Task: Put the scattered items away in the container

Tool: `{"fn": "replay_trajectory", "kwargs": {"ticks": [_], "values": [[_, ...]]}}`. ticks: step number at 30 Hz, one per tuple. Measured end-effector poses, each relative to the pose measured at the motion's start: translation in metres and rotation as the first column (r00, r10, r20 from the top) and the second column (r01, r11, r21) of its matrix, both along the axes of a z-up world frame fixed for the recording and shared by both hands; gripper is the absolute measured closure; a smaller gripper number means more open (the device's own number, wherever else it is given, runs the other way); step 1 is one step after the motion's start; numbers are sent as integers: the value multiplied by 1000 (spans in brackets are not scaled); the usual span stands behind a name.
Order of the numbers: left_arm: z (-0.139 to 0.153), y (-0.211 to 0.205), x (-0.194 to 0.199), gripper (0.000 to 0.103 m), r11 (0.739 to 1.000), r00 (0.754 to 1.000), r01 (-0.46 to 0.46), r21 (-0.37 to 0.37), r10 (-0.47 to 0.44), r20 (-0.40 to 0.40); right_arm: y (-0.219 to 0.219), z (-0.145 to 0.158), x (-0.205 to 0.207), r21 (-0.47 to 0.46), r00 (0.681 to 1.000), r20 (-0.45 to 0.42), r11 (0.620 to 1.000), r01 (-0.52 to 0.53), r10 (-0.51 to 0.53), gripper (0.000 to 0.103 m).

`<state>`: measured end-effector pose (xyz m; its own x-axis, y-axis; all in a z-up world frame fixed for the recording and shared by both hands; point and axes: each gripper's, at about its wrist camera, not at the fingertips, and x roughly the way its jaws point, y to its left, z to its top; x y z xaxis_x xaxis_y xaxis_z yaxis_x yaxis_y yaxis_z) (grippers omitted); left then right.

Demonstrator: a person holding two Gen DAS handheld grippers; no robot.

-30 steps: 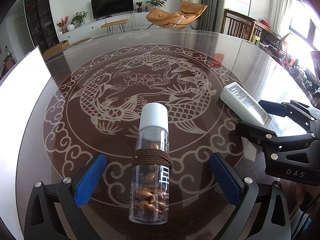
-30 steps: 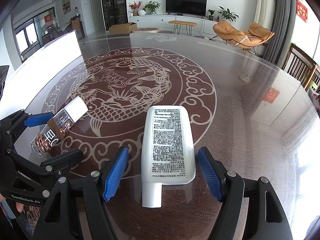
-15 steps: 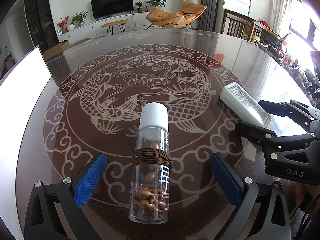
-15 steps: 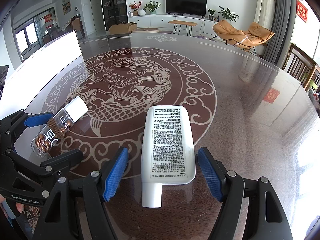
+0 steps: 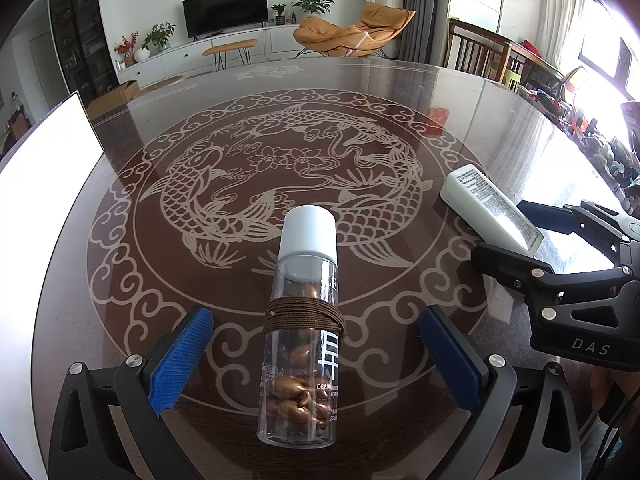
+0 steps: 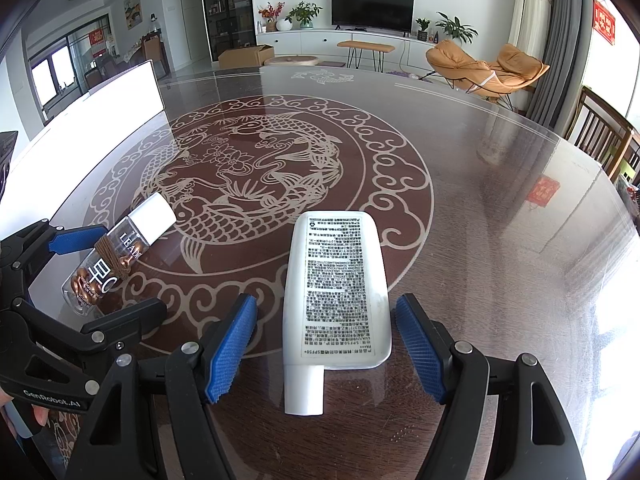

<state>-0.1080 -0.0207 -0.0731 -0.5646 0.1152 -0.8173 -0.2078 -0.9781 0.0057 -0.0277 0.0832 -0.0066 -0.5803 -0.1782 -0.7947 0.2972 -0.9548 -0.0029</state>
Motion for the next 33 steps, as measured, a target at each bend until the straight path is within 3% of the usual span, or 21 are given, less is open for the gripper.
{"fn": "replay_trajectory", "kwargs": {"ticks": [19, 21, 22, 23, 24, 26, 28, 33], "values": [[0, -5, 0, 0, 1000, 1000, 5, 5, -5, 0, 1, 1, -1, -17, 1000, 6, 999, -28, 28, 27], [0, -4, -1, 0, 999, 999, 33, -4, -32, 22, 1, 1, 0, 8, 998, 5, 998, -55, 55, 31], [1, -5, -3, 0, 999, 998, 50, -5, -50, 31, 2, 2, 1, 6, 998, 8, 998, -62, 62, 42], [3, -7, -1, 16, 998, 998, 56, -2, -56, 21, 4, 4, 2, -1, 998, 10, 998, -58, 58, 51], [7, -11, 1, 47, 998, 998, 59, 6, -59, -5, 8, 6, 3, -26, 998, 24, 998, -57, 57, 51], [11, -25, 2, 70, 997, 998, 59, 44, -59, -8, 13, 11, 10, -38, 999, 8, 998, -46, 47, 51], [14, -40, 4, 70, 994, 999, 33, 100, -33, 1, 16, 19, 19, -42, 999, -19, 998, -40, 40, 51], [32, -53, 27, 70, 993, 999, -3, 115, 9, -49, 24, 37, 39, -147, 999, -47, 989, -14, 7, 51]]}}
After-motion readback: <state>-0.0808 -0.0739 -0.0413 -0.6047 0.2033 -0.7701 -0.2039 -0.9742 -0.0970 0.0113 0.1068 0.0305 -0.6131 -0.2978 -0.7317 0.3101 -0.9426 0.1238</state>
